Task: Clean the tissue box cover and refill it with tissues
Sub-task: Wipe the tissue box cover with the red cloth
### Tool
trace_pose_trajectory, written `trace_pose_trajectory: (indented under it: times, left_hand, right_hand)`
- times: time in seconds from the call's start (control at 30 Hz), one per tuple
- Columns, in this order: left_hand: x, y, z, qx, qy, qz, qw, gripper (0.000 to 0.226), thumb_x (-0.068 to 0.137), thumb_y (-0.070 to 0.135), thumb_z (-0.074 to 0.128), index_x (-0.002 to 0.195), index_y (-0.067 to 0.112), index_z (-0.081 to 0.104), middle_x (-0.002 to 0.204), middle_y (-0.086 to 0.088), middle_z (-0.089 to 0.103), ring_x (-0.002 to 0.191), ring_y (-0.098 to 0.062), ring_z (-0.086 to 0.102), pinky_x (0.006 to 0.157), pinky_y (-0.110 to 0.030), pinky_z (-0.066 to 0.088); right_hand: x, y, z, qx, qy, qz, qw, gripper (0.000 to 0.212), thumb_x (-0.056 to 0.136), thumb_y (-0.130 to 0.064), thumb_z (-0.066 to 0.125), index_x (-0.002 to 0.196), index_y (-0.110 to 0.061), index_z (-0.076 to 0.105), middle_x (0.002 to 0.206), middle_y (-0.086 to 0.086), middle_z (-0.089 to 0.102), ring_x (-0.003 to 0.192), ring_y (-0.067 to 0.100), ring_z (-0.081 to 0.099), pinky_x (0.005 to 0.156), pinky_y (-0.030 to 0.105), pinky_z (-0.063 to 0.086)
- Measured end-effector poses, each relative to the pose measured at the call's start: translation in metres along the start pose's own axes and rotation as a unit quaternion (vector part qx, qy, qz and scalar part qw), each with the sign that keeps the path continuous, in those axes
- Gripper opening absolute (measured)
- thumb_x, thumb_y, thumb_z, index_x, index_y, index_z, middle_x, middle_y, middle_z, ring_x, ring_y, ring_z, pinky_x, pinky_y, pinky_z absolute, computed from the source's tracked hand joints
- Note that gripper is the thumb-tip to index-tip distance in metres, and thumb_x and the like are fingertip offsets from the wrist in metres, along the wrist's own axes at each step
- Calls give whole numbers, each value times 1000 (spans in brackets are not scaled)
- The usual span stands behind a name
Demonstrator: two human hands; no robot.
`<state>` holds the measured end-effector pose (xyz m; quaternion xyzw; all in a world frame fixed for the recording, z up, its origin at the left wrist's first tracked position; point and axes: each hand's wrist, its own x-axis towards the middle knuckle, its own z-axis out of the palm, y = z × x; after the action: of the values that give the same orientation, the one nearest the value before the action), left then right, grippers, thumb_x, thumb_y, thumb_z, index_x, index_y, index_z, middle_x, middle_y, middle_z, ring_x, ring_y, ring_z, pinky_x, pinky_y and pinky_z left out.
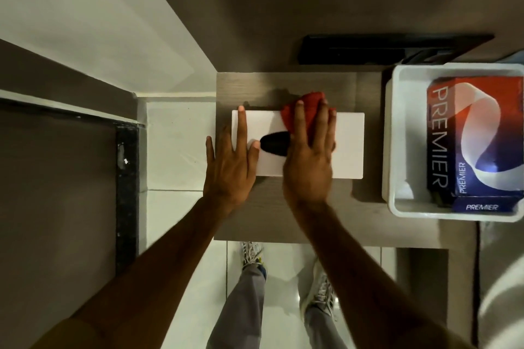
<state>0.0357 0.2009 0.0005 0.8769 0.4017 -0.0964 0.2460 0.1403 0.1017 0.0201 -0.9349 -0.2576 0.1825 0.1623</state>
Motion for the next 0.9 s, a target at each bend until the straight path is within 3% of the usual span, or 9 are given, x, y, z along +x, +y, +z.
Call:
trace_pose_trajectory:
  times: [0.1,0.2,0.37,0.5,0.57,0.63,0.73,0.8,0.9]
  left_hand:
    - [1,-9,3,5,-23,21,1000,70,102,55,17,158,26,-14,169,-7,5,155,-29,14,123,-58,19]
    - [3,-13,3,-57,-30,19,998,73,100,54,25,157,32,-15,168,-6,7,154,-29,16,122,-56,17]
    - [3,-12,1,-77,6,37,996,71,100,42,28,159,28,-10,167,-5,11,150,-27,25,117,-53,28]
    - [3,-18,9,-32,-21,41,998,69,103,50,21,160,21,-4,168,-10,8,154,-27,17,121,-50,22]
    - [3,-17,9,-41,-31,26,998,70,101,51,18,160,21,-3,167,-13,10,154,-30,15,123,-52,15]
    - [2,-14,5,-53,-14,25,998,69,100,45,21,160,24,-6,166,-12,16,150,-30,26,120,-54,21]
    - [0,-9,0,-60,13,32,998,70,100,40,27,159,27,-8,162,-9,24,143,-27,36,118,-53,27]
    - [1,-9,0,-61,15,28,998,69,100,41,25,160,25,-6,162,-10,25,141,-27,38,117,-51,30]
    - [0,-9,3,-66,15,31,997,68,101,40,23,160,24,-6,164,-9,21,145,-27,34,117,-51,29]
  right_hand:
    - [-6,-25,13,6,-39,-102,994,71,100,-30,53,161,-32,18,171,10,6,157,35,3,106,57,45]
    - [8,2,4,-31,-42,-193,980,67,102,-35,54,160,-30,23,168,13,18,155,35,16,119,55,31]
    - [26,1,-4,40,14,-32,999,57,105,-49,34,156,-23,35,167,11,23,156,33,14,122,56,27]
    - [31,-45,17,11,-34,-112,993,53,107,-49,33,153,-25,40,168,9,23,157,33,8,126,53,18]
    - [34,-42,17,-6,-68,-145,987,60,103,-47,45,158,-29,30,168,9,20,157,34,10,124,55,23]
    - [35,-21,6,-26,-82,-162,983,77,97,-42,61,161,-31,20,167,12,19,154,37,17,118,57,35]
    - [32,15,-10,9,-31,-84,996,66,102,-51,47,160,-36,20,165,10,20,150,36,29,106,57,50]
    - [30,14,-7,33,10,-5,999,58,104,-53,35,158,-33,26,166,9,21,151,35,27,106,59,48]
    - [29,-20,11,14,20,10,1000,61,100,-42,49,156,-25,34,166,15,23,154,39,17,117,60,35]
